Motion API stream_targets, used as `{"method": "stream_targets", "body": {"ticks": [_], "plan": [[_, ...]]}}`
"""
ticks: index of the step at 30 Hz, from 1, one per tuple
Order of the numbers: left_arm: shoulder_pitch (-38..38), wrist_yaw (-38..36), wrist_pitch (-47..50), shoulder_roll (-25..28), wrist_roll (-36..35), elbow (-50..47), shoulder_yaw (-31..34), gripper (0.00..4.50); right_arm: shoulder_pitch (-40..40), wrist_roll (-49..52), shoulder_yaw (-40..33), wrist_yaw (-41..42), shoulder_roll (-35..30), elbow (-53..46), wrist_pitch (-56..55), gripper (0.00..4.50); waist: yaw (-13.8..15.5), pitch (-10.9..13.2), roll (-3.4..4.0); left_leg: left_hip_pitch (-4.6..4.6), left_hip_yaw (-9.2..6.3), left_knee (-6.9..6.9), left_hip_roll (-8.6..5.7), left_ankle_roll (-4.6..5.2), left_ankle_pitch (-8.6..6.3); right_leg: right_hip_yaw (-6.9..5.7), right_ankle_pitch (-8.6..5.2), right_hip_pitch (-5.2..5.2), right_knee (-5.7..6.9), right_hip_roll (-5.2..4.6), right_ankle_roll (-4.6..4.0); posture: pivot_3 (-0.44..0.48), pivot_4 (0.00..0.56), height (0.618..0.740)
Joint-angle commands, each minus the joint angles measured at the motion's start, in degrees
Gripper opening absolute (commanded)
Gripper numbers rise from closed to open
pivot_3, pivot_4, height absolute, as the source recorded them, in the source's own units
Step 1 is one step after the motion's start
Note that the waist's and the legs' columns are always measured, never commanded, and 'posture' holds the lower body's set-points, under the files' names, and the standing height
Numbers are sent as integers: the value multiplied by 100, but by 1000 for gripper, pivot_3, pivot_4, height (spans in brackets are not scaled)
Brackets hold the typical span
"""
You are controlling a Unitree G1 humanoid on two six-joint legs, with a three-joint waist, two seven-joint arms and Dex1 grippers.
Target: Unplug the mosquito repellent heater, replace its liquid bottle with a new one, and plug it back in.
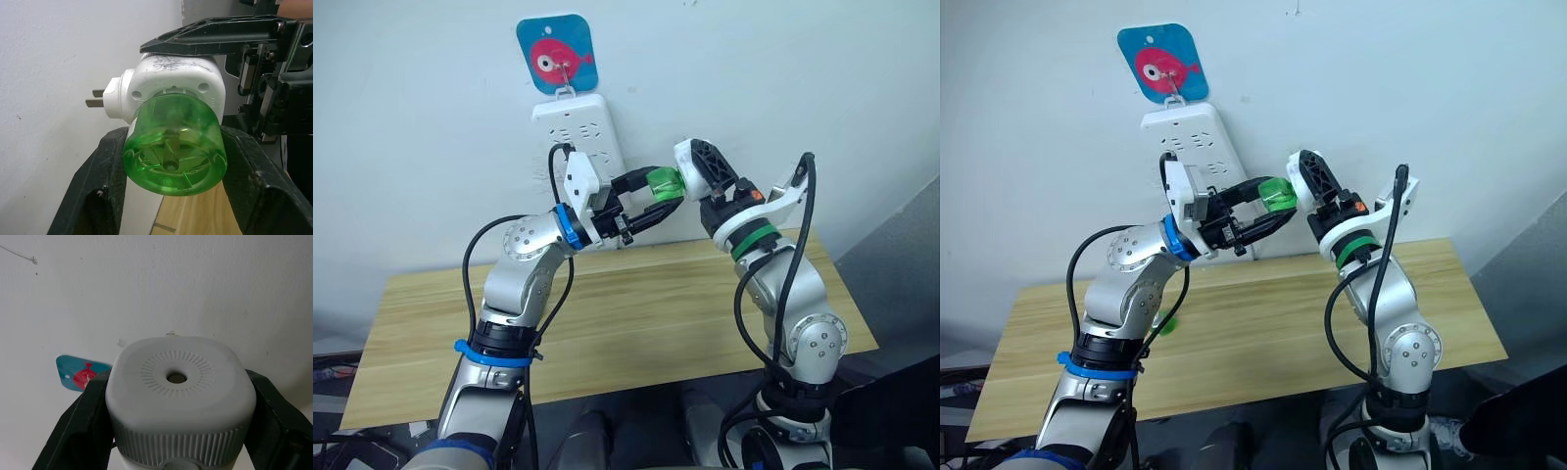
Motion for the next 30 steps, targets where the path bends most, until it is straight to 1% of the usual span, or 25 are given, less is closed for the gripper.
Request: {"method": "stream_targets", "body": {"ticks": [1,4,7,8,9,11,13,15,17,18,21,23,24,25,28,30], "plan": [[-176,33,-27,-2,-106,-79,138,2332,71,200,197,88,-41,-247,12,2987,-1,0,0,0,0,0,0,0,0,0,0,0,0,0,0,-165,163,734],[-145,-47,-59,38,-69,-96,125,2332,99,335,220,128,-101,-274,-8,2987,-1,0,0,0,0,0,0,0,0,0,0,0,0,0,0,-165,163,734],[-73,-190,-193,108,7,-112,80,2332,142,350,101,266,-205,-351,-130,4044,-2,0,0,0,0,0,0,0,0,0,0,0,0,0,0,-163,164,734],[-35,-247,-248,140,26,-101,72,2332,168,447,26,315,-324,-384,-128,4337,-1,0,0,0,0,0,0,1,0,0,0,0,0,0,0,-162,164,734],[-7,-279,-280,159,34,-97,67,2332,190,528,-18,340,-414,-408,-126,4500,0,0,0,0,0,0,0,1,0,0,0,0,0,0,0,-162,163,734],[108,-381,-376,217,58,-97,44,2332,265,859,-185,406,-791,-401,-16,4500,6,-1,1,0,0,0,0,1,0,0,0,0,0,0,0,-162,163,734],[285,-510,-476,289,80,-168,-8,2332,366,1398,-436,636,-1467,-261,267,4500,18,-1,1,0,0,0,-1,1,0,0,0,2,-2,-2,0,-161,163,734],[453,-622,-564,359,106,-235,-46,2332,461,1858,-681,1041,-2269,3,662,4500,26,-1,1,0,1,1,-3,2,-1,1,0,4,-3,-4,0,-158,163,734],[547,-682,-661,403,140,-253,-60,2332,501,2170,-792,1283,-2808,259,895,4500,29,-1,1,-1,3,2,-3,3,0,2,0,5,-4,-4,0,-156,164,734],[604,-702,-682,424,145,-270,-61,2332,500,2267,-848,1553,-3128,443,1108,4500,34,-1,1,0,3,2,-2,5,0,1,0,5,-3,-2,0,-151,165,734],[852,-833,-927,532,227,-340,-80,2332,445,1859,-829,2688,-4232,1118,1957,4500,57,-2,4,0,5,1,-3,11,3,2,0,6,-2,-1,0,-140,171,734],[999,-1004,-1227,639,313,-359,-111,2332,408,1481,-629,3361,-4763,1309,2402,4500,66,-2,4,3,10,0,-3,12,3,7,0,8,-3,-1,0,-131,175,734],[1061,-1092,-1319,696,327,-368,-120,2332,389,1362,-549,3619,-4919,1375,2569,4500,73,-2,4,3,8,0,-1,13,3,5,0,8,-3,2,0,-128,177,734],[1132,-1193,-1395,764,324,-375,-128,2332,338,1466,-476,3882,-5044,1572,2826,4500,80,-2,4,4,8,-1,0,14,3,5,0,8,-3,3,0,-128,177,734],[1258,-1482,-1599,960,308,-385,-150,2332,20,2077,-348,4817,-5304,2383,3682,4500,143,-2,3,4,11,3,2,14,3,9,0,9,-3,5,0,-114,185,734],[1228,-1596,-1674,1040,289,-355,-153,2332,-240,2265,-222,5151,-5397,2854,4125,4500,189,-2,3,2,11,7,-2,14,3,10,0,10,-4,2,0,-108,188,734]]}}
